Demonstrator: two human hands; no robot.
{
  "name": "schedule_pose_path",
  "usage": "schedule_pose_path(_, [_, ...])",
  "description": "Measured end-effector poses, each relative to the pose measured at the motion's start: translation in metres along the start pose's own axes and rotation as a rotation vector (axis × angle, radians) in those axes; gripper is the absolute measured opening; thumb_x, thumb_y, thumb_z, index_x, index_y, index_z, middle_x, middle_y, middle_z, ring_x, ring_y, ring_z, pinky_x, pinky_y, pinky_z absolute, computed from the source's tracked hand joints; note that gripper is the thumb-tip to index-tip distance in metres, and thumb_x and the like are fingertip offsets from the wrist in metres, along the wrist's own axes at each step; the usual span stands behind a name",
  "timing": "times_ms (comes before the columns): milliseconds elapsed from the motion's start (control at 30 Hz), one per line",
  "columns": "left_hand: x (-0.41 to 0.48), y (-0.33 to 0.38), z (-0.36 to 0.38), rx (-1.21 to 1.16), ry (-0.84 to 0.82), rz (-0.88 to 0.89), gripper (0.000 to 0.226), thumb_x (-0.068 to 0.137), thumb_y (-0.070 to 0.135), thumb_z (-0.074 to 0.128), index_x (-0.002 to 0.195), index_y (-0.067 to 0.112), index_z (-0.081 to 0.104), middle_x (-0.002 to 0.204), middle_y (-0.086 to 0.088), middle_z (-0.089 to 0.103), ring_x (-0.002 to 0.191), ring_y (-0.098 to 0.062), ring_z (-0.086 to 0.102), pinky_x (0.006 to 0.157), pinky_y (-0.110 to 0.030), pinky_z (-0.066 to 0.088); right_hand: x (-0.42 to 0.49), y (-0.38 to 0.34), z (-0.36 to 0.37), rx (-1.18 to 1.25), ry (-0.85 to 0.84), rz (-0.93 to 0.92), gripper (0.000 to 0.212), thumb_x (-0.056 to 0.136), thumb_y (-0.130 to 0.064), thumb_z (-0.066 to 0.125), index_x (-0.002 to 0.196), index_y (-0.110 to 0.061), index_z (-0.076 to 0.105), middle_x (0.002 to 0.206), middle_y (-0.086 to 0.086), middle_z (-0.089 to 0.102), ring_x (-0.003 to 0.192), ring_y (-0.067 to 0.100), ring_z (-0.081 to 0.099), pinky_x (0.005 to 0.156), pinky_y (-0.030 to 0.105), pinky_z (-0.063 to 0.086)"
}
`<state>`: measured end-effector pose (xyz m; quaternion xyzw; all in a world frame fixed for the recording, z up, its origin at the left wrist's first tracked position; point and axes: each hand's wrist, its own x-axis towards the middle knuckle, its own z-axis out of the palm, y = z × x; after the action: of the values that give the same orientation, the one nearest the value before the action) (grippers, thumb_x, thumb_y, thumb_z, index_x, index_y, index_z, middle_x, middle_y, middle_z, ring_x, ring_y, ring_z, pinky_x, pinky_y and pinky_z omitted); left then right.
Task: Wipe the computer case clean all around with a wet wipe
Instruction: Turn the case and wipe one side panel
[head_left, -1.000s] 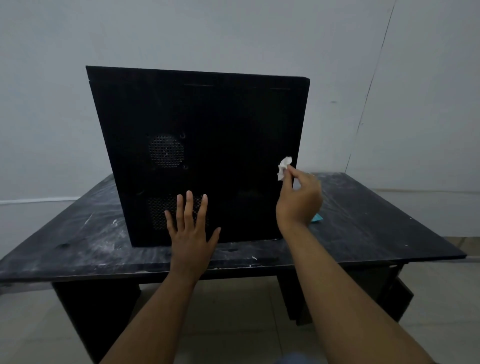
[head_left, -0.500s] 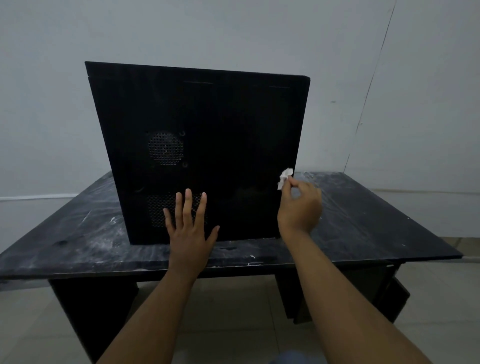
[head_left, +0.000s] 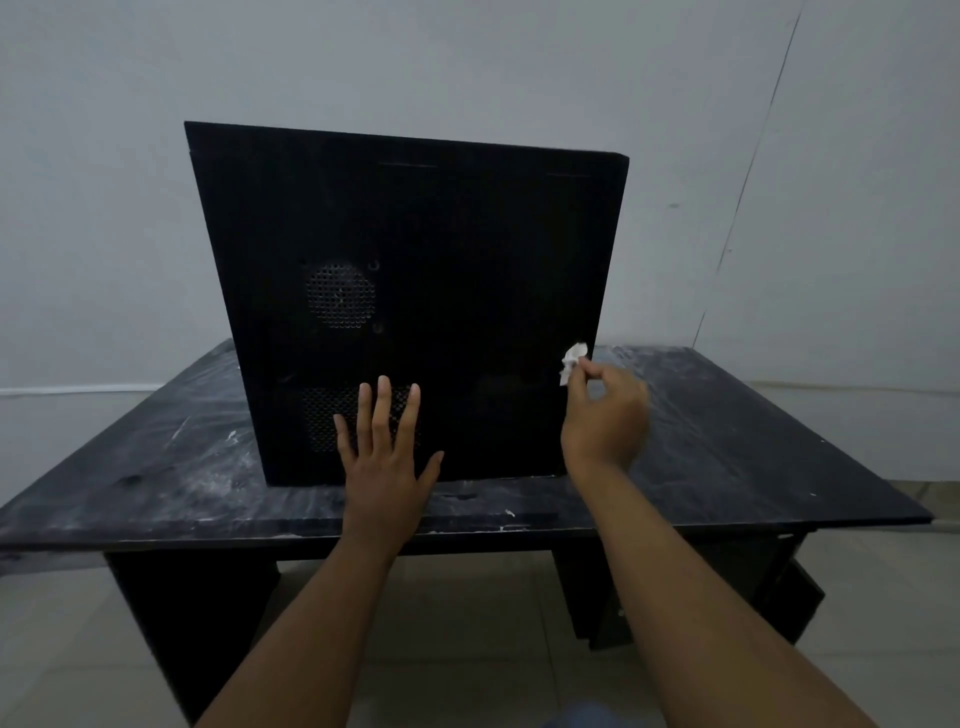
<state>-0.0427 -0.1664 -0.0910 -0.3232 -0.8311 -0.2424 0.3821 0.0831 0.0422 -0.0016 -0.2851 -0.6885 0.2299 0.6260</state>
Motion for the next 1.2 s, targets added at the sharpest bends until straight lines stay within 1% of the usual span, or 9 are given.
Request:
schedule_pose_path(167, [0.0,-0.001,0.0,-0.008,-0.003,0.0,0.094,0.099,0.049,0.069,0.171,0.02,0.017,0.178,-0.014,-0.001,0.165,-0.036,-0.004,0.127,-0.072,0.01,0.029,-0.021,0.004,-0.051,0.059,-0.095,0.017,0.099,-0.03,0.071,0.105,-0.015,0.079,0.099,-0.003,0.075,0.089,0.005,0.051,0.069,0.017,0.038])
schedule_pose_path(333, [0.0,0.0,-0.001,-0.012,-0.011,-0.002,0.095,0.099,0.049,0.07,0.171,0.02,0.016,0.178,-0.014,-0.001,0.165,-0.036,-0.005,0.127,-0.071,0.01,-0.013,0.009,0.002,-0.069,-0.093,-0.204,0.01,0.1,-0.022,0.071,0.103,-0.014,0.075,0.1,0.0,0.073,0.092,0.013,0.058,0.075,0.034,0.055])
schedule_pose_path(467, [-0.001,-0.001,-0.001,-0.013,-0.012,-0.004,0.094,0.099,0.049,0.069,0.171,0.021,0.015,0.178,-0.013,-0.003,0.165,-0.036,-0.005,0.127,-0.071,0.01,-0.034,0.027,-0.001,-0.151,-0.217,-0.265,0.015,0.1,-0.024,0.064,0.103,-0.014,0.075,0.101,0.0,0.073,0.092,0.017,0.06,0.073,0.042,0.055])
schedule_pose_path(700, [-0.001,-0.002,0.001,-0.01,-0.011,-0.004,0.093,0.099,0.05,0.069,0.171,0.02,0.017,0.178,-0.013,-0.002,0.165,-0.036,-0.005,0.127,-0.071,0.01,0.033,-0.017,0.006,-0.061,0.033,-0.205,0.007,0.102,-0.025,0.071,0.102,-0.018,0.074,0.097,-0.005,0.071,0.089,0.008,0.052,0.068,0.027,0.045])
schedule_pose_path(800, [-0.001,-0.002,0.0,-0.017,-0.01,-0.006,0.094,0.099,0.05,0.069,0.171,0.021,0.016,0.178,-0.013,-0.002,0.165,-0.035,-0.005,0.127,-0.071,0.009,0.018,-0.018,0.013,-0.066,-0.034,-0.331,0.014,0.104,-0.024,0.067,0.097,-0.013,0.072,0.095,0.0,0.068,0.085,0.014,0.052,0.067,0.029,0.042])
schedule_pose_path(933, [-0.001,0.0,-0.002,-0.007,-0.007,-0.008,0.095,0.098,0.049,0.07,0.171,0.021,0.016,0.178,-0.013,-0.001,0.165,-0.035,-0.005,0.127,-0.07,0.01,-0.021,0.001,0.018,-0.18,-0.288,-0.698,0.025,0.106,-0.026,0.058,0.097,-0.008,0.073,0.097,0.006,0.068,0.084,0.024,0.056,0.069,0.035,0.038])
schedule_pose_path(1000, [-0.001,0.0,-0.002,-0.014,-0.004,-0.008,0.094,0.098,0.049,0.07,0.171,0.021,0.017,0.179,-0.013,-0.001,0.165,-0.035,-0.004,0.127,-0.07,0.01,-0.018,0.005,0.016,-0.26,-0.308,-0.801,0.026,0.105,-0.029,0.058,0.1,-0.011,0.075,0.1,0.004,0.07,0.086,0.026,0.059,0.072,0.037,0.04])
schedule_pose_path(1133, [-0.001,0.001,-0.003,-0.037,0.021,-0.01,0.091,0.098,0.047,0.071,0.17,0.02,0.022,0.178,-0.013,0.003,0.165,-0.035,-0.002,0.128,-0.07,0.01,0.005,-0.016,0.012,-0.148,-0.07,-0.455,0.018,0.104,-0.027,0.066,0.098,-0.014,0.077,0.096,0.001,0.072,0.085,0.022,0.058,0.073,0.036,0.041])
schedule_pose_path(1200, [-0.002,0.002,-0.004,-0.053,0.044,-0.013,0.089,0.098,0.043,0.072,0.169,0.019,0.025,0.178,-0.012,0.006,0.165,-0.033,0.0,0.128,-0.068,0.01,0.007,-0.024,0.017,-0.089,-0.049,-0.402,0.015,0.103,-0.026,0.07,0.098,-0.012,0.076,0.097,0.001,0.071,0.086,0.021,0.057,0.073,0.033,0.04])
